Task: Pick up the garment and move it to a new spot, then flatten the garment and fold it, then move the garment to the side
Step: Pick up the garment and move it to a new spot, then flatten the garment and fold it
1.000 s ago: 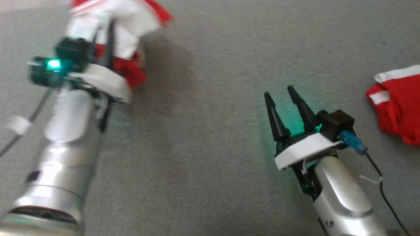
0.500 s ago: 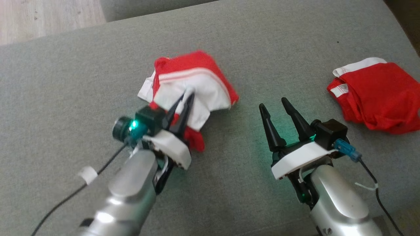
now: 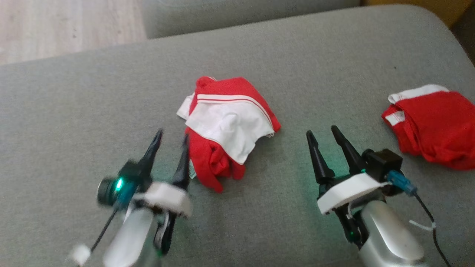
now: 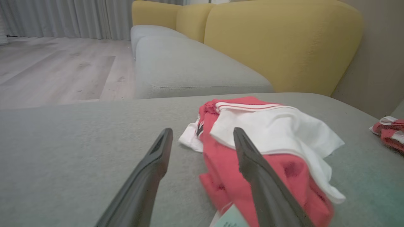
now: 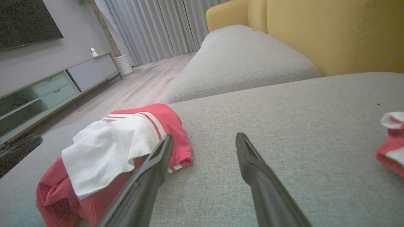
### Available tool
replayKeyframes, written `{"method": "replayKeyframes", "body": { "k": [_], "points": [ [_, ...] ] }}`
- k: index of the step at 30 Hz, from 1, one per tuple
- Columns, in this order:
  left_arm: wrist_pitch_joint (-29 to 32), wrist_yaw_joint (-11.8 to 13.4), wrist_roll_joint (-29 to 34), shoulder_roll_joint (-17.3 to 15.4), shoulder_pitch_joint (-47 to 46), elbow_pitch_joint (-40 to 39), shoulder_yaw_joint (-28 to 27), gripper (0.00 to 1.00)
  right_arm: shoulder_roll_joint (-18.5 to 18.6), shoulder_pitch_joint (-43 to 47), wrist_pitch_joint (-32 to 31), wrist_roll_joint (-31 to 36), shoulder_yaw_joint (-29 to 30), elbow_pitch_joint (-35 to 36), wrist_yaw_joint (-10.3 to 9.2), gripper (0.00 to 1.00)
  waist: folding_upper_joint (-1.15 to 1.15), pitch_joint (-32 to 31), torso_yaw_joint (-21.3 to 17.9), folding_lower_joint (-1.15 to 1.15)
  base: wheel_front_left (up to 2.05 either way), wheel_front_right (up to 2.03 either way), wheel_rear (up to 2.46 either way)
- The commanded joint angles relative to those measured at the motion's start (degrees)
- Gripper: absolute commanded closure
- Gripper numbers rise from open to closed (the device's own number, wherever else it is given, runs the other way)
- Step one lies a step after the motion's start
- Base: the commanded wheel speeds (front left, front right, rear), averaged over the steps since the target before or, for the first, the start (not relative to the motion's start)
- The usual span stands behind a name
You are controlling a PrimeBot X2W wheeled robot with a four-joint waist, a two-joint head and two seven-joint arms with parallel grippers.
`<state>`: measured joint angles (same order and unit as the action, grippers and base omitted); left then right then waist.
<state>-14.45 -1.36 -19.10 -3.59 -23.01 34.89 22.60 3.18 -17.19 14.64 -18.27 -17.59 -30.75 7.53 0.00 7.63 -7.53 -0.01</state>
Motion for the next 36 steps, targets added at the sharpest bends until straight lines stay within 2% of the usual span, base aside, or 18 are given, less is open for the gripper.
{"method": "replayKeyframes", "body": {
  "k": [1, 8, 15, 19, 24, 31, 36],
  "points": [
    [-0.54, 0.88, 1.22, -1.28, 2.12, -3.05, -4.13, 0.00, -0.30, 0.31, 0.36, 0.56, -0.16, 1.14, -0.04, 0.00, 0.00, -2.24, 1.63, 0.01, 0.00, 0.00, 0.00],
    [-0.54, 3.00, 7.09, -0.91, 13.77, -10.17, -11.61, 0.00, -0.30, 4.33, 0.36, 1.88, 2.77, 0.04, -0.04, 0.00, 0.00, -6.47, 4.06, 0.01, 0.00, 0.00, 0.00],
    [-0.54, 3.54, 10.45, -0.20, 21.75, -15.46, -16.06, 0.00, -0.30, 6.76, 0.36, 3.14, 5.18, -0.67, -0.04, 0.00, 0.00, -8.34, 5.60, 0.01, 0.00, 0.00, 0.00],
    [-0.54, 2.92, 11.63, 0.16, 24.85, -16.68, -17.95, 0.00, -0.30, 7.52, 0.36, 3.40, 5.72, -0.81, -0.04, 0.00, 0.00, -8.79, 6.00, 0.01, 0.00, 0.00, 0.00],
    [-0.54, 1.82, 12.49, 0.49, 24.89, -16.61, -18.53, 0.00, -0.30, 7.39, 0.36, 4.11, 4.02, -0.53, -0.04, 0.00, 0.00, -8.36, 6.58, 0.01, 0.00, 0.00, 0.00],
    [-0.54, 0.94, 11.95, 0.68, 23.15, -16.02, -16.21, 0.00, -0.30, 4.59, 0.36, 8.86, -4.53, -0.98, -0.04, 0.00, 0.00, -6.81, 8.47, 0.01, 0.00, 0.00, 0.00],
    [-0.54, 1.01, 10.37, 0.69, 22.09, -15.44, -13.79, 0.00, -0.30, 2.18, 0.36, 12.40, -5.17, -3.39, -0.04, 0.00, 0.00, -4.95, 11.02, 0.01, 0.00, 0.00, 0.00]
  ]
}}
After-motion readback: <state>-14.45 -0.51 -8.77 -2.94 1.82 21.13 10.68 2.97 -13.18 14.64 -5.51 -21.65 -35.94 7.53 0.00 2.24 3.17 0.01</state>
